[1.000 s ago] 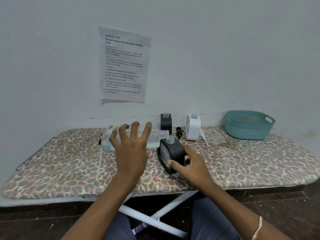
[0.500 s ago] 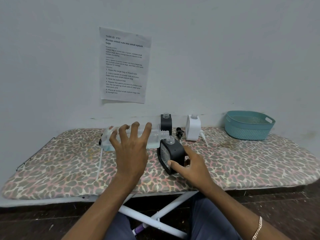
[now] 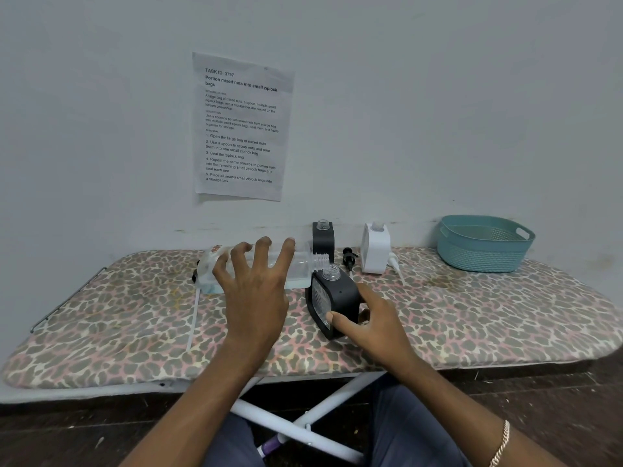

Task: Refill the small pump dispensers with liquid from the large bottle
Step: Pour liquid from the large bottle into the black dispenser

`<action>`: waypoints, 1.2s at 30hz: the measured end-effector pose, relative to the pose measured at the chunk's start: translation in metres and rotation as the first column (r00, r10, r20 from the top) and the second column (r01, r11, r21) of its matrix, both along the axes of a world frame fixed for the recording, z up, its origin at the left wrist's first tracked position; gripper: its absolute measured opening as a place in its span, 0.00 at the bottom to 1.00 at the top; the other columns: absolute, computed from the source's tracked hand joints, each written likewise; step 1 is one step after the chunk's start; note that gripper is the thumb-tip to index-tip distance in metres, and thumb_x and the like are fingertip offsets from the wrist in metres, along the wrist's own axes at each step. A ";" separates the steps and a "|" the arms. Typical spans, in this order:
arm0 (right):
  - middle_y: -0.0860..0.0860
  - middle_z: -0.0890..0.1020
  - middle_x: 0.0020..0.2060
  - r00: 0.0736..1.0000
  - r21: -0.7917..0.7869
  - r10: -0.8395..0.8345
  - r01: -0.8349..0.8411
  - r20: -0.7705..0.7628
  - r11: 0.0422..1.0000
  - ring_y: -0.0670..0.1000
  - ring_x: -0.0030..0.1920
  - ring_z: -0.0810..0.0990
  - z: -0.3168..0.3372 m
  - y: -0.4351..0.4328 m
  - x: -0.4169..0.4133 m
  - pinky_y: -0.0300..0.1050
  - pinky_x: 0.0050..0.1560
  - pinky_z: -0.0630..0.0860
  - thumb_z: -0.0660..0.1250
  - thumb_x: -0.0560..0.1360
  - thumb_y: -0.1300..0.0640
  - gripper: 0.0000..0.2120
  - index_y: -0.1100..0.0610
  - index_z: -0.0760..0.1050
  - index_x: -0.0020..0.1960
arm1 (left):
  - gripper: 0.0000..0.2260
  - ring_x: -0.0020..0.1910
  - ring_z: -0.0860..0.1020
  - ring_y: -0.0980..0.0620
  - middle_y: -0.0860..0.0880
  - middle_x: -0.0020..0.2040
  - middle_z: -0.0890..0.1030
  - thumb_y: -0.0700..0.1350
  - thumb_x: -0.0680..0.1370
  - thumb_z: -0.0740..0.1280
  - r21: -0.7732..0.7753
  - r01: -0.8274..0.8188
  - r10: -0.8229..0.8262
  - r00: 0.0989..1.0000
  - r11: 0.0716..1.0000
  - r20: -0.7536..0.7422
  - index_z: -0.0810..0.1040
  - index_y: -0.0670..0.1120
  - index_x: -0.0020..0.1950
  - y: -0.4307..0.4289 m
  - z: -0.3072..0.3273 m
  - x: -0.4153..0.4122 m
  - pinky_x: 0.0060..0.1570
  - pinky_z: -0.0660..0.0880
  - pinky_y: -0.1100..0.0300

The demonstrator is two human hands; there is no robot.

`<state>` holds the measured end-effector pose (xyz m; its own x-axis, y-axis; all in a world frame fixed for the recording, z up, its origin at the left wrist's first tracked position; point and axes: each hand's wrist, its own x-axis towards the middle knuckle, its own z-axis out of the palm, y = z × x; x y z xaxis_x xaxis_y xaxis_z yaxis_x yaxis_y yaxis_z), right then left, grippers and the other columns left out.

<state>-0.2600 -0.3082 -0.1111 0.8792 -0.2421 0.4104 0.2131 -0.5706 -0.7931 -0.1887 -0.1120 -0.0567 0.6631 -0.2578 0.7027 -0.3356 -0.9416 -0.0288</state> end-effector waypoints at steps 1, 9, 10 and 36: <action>0.41 0.85 0.51 1.000 0.002 0.000 0.000 -0.001 1.000 0.38 0.51 0.81 0.000 0.000 0.000 0.30 0.45 0.76 0.78 0.74 0.50 0.20 0.42 0.75 0.63 | 0.42 0.65 0.71 0.37 0.45 0.68 0.77 0.31 0.62 0.75 0.001 -0.002 0.002 1.000 1.000 -0.001 0.74 0.55 0.74 0.000 0.000 0.000 0.62 0.64 0.37; 0.40 0.84 0.51 1.000 0.002 0.006 -0.006 -0.003 1.000 0.35 0.52 0.80 0.001 0.000 -0.002 0.29 0.45 0.75 0.78 0.75 0.50 0.20 0.41 0.75 0.63 | 0.41 0.65 0.70 0.38 0.45 0.68 0.77 0.31 0.63 0.75 0.001 -0.008 0.008 1.000 1.000 0.001 0.74 0.55 0.74 0.000 0.000 0.001 0.62 0.64 0.37; 0.39 0.84 0.51 1.000 -0.001 0.005 -0.005 -0.001 1.000 0.35 0.52 0.80 0.001 0.000 -0.002 0.28 0.46 0.75 0.78 0.75 0.50 0.21 0.41 0.74 0.63 | 0.42 0.65 0.70 0.38 0.45 0.68 0.77 0.31 0.63 0.75 0.000 -0.007 0.007 1.000 1.000 0.001 0.74 0.55 0.74 0.000 0.000 0.001 0.62 0.64 0.37; 0.40 0.85 0.50 1.000 0.010 0.010 -0.010 0.013 1.000 0.39 0.51 0.82 -0.002 0.000 0.001 0.33 0.46 0.78 0.78 0.74 0.49 0.21 0.38 0.74 0.63 | 0.41 0.65 0.71 0.37 0.45 0.68 0.77 0.31 0.63 0.76 0.001 -0.007 0.007 1.000 1.000 0.007 0.74 0.55 0.74 0.000 0.000 0.001 0.62 0.64 0.38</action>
<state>-0.2585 -0.3082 -0.1128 0.8761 -0.2373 0.4197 0.2293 -0.5607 -0.7957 -0.1881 -0.1122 -0.0569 0.6598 -0.2539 0.7072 -0.3287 -0.9439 -0.0322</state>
